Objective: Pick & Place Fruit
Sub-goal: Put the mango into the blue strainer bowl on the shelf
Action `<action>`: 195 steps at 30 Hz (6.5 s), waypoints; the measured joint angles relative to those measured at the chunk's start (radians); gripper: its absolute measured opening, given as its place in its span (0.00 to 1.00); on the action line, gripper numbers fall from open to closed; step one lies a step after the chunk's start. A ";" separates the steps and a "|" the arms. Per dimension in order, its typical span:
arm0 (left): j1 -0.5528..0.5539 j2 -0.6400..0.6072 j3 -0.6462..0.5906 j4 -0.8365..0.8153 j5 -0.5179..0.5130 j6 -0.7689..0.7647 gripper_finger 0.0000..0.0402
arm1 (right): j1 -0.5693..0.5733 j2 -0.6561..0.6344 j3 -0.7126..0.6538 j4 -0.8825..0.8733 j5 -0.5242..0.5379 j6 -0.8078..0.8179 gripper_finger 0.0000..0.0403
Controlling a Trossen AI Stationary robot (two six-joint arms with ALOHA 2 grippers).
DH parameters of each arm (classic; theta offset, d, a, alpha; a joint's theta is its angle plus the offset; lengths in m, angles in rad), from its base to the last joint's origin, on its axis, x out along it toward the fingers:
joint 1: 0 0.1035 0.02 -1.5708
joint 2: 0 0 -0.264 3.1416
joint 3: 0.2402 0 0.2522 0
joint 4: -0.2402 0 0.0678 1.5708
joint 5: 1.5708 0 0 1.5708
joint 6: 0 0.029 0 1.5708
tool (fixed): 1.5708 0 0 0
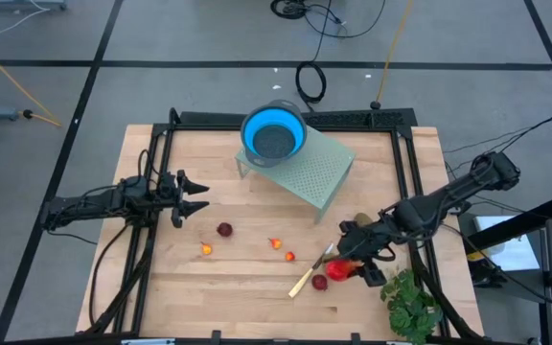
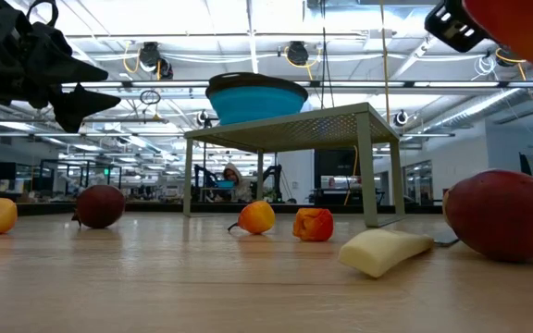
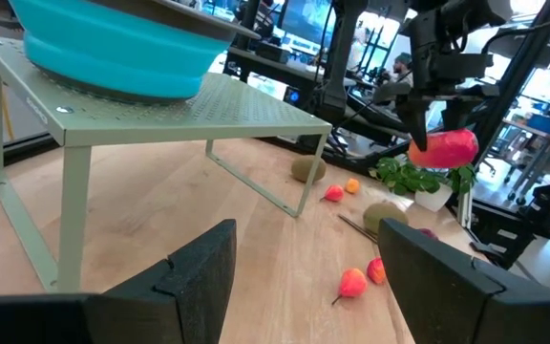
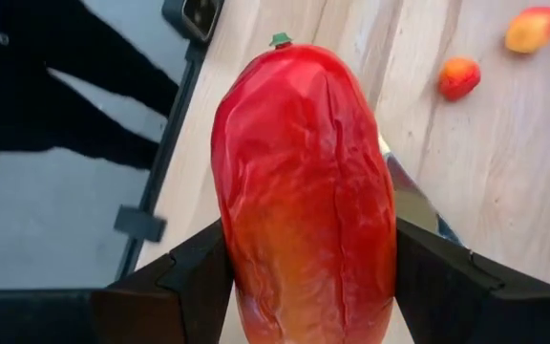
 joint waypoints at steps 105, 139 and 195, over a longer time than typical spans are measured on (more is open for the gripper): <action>0.000 0.000 0.000 0.240 -0.062 0.000 0.64 | -0.336 0.000 -0.440 1.515 0.166 -0.303 0.59; -0.140 0.477 0.137 0.552 -0.134 -0.005 0.64 | -0.336 0.040 -0.440 1.395 0.164 0.099 0.59; -0.374 1.456 0.930 0.530 -0.373 0.153 0.64 | -0.333 0.039 -0.439 1.463 0.022 0.011 0.59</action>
